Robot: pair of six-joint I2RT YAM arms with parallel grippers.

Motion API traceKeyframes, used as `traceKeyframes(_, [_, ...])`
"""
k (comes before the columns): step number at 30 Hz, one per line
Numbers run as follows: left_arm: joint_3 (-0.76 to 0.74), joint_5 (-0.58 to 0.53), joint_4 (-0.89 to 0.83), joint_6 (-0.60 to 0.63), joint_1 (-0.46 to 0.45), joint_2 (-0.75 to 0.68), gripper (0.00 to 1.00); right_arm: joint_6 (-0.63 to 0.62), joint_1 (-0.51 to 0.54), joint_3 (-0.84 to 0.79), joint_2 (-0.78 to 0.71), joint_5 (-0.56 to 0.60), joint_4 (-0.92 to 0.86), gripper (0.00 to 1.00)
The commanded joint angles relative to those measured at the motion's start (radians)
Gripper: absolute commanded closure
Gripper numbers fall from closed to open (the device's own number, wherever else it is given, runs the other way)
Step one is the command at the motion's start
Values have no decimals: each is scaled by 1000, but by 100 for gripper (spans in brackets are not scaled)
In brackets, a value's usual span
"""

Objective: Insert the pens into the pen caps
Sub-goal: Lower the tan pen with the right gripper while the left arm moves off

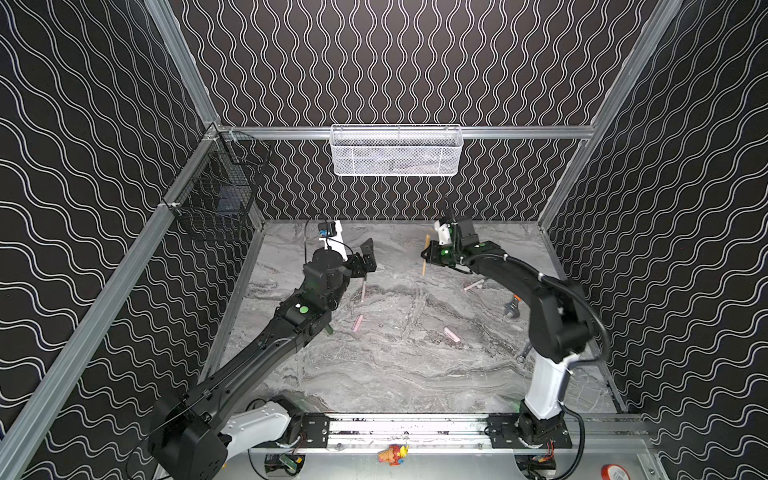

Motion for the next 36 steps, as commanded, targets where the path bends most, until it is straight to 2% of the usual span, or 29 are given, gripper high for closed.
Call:
traceKeyframes(1, [15, -29, -23, -2, 2, 11, 1, 17, -1, 44, 93, -71, -45, 89])
traceKeyframes(7, [23, -5, -27, -3, 6, 25, 1, 56, 0, 162, 234, -113, -102, 87])
traceKeyframes(14, [23, 0, -26, -2, 11, 26, 2, 79, -1, 180, 293, -89, -121, 85])
traceKeyframes(20, [18, 9, -19, 1, 15, 26, 1, 99, -1, 171, 296, -82, -107, 79])
traceKeyframes(23, [16, 11, -17, 1, 16, 25, 1, 119, -1, 168, 288, -77, -101, 73])
traceKeyframes(28, [20, 8, -20, 5, 21, 32, 1, 129, -1, 167, 250, -69, -96, 71])
traceKeyframes(36, [41, 0, -66, -25, 52, 54, 3, 92, 2, 127, 67, -52, -130, 64])
